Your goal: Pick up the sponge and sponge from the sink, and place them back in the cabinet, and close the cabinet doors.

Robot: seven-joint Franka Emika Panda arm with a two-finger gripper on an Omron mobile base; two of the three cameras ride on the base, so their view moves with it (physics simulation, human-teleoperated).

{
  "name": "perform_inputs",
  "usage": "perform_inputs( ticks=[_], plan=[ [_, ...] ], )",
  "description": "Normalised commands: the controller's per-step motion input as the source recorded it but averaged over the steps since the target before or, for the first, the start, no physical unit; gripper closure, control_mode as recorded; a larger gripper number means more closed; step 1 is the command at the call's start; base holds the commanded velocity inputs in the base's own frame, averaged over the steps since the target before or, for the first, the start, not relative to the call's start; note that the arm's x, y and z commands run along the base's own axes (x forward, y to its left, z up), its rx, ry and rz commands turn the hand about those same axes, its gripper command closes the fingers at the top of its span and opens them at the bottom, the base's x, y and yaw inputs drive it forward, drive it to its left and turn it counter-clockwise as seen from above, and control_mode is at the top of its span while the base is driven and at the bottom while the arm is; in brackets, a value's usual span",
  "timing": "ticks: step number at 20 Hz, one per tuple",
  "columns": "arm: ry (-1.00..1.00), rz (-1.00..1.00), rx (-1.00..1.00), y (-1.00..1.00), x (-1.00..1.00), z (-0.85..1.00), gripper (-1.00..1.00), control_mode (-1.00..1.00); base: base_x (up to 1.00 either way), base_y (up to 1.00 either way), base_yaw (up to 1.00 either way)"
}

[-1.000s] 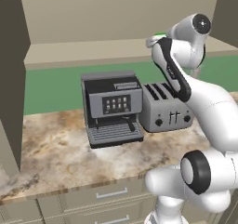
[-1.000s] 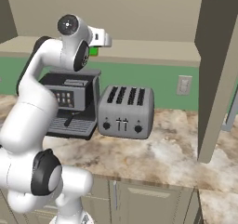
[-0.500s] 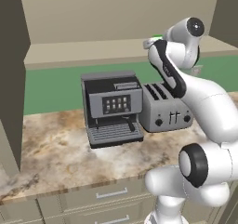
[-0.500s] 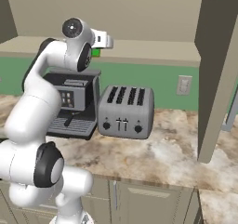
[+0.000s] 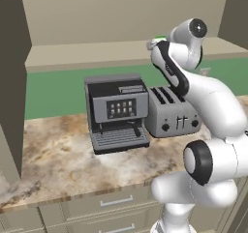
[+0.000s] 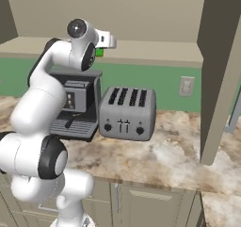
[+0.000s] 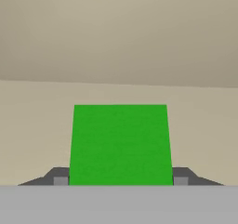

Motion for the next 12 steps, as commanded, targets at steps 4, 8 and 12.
perform_inputs(
  ticks=[4,8,12],
  plan=[
    [0.0,0.0,0.0,0.0,0.31,0.0,1.0,-1.0,0.0,0.0,0.0],
    [0.0,0.0,0.0,0.0,0.33,0.0,1.0,-1.0,0.0,0.0,0.0],
    [0.0,0.0,0.0,0.0,0.35,-0.03,1.0,-1.0,0.0,0.0,0.0]
  ],
)
